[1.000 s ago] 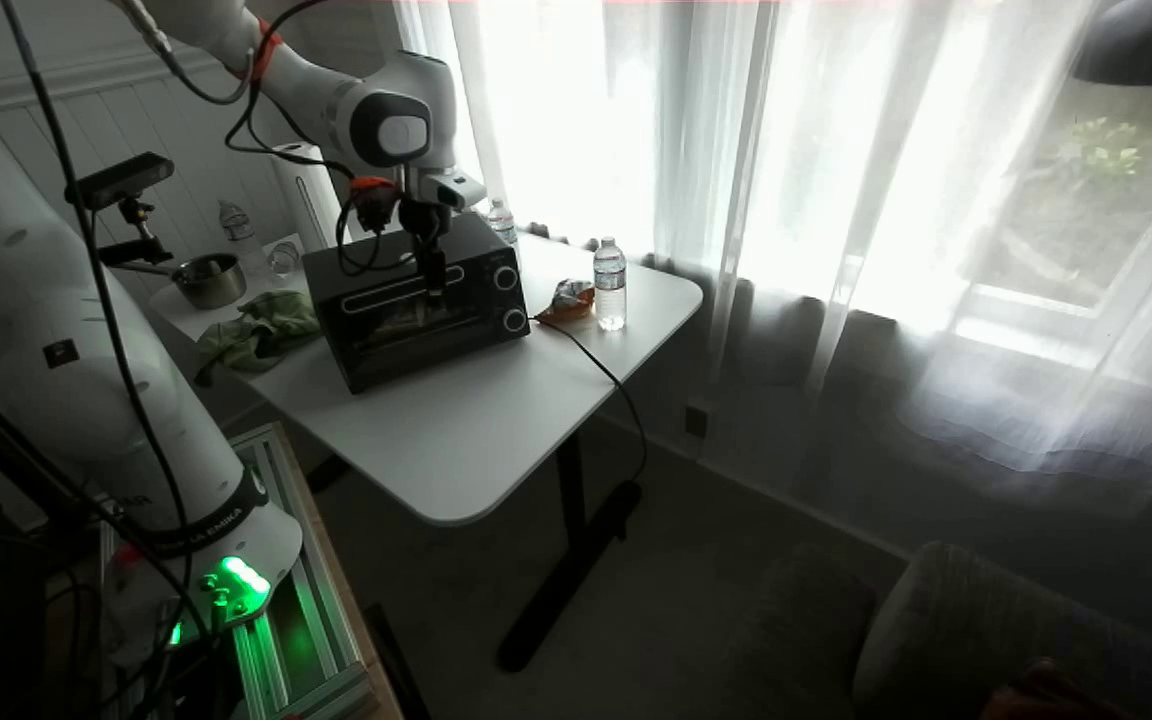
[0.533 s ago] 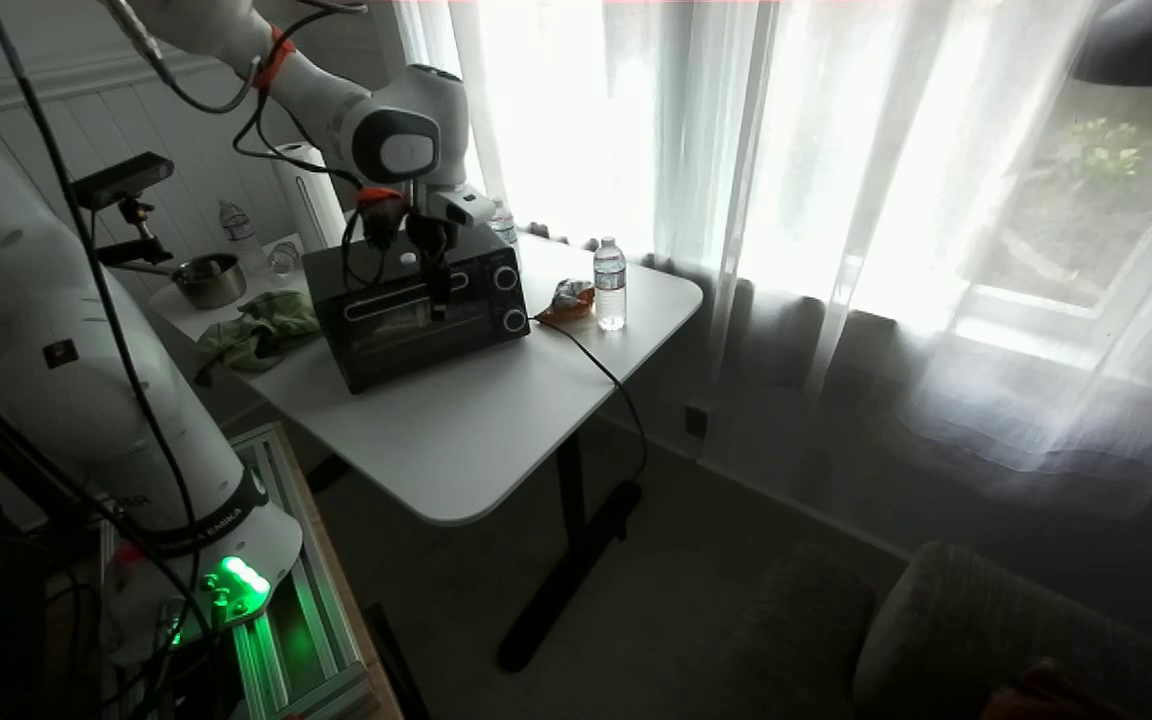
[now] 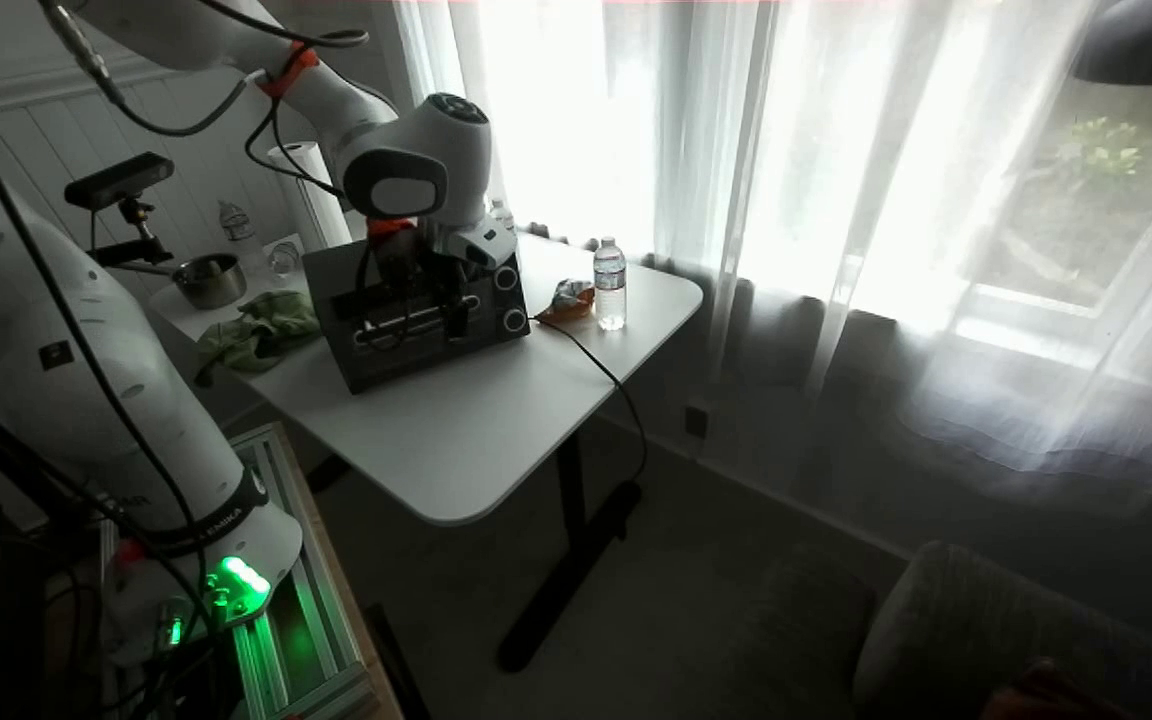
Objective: Open the oven door
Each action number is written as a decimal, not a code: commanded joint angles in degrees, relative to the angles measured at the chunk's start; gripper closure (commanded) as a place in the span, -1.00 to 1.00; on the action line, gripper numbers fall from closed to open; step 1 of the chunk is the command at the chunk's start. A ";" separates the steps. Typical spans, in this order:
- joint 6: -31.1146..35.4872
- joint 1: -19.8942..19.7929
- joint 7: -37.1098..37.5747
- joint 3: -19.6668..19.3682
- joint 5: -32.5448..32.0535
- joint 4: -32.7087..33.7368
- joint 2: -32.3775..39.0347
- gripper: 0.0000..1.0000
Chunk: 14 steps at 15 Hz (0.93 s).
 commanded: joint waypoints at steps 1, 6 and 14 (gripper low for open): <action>1.08 -1.15 -10.32 -3.36 4.11 -3.11 -0.60 -1.00; 0.53 -3.11 -20.20 -7.02 6.30 -3.92 1.67 -1.00; -0.04 -6.11 -30.61 -9.16 9.97 -2.29 8.94 -1.00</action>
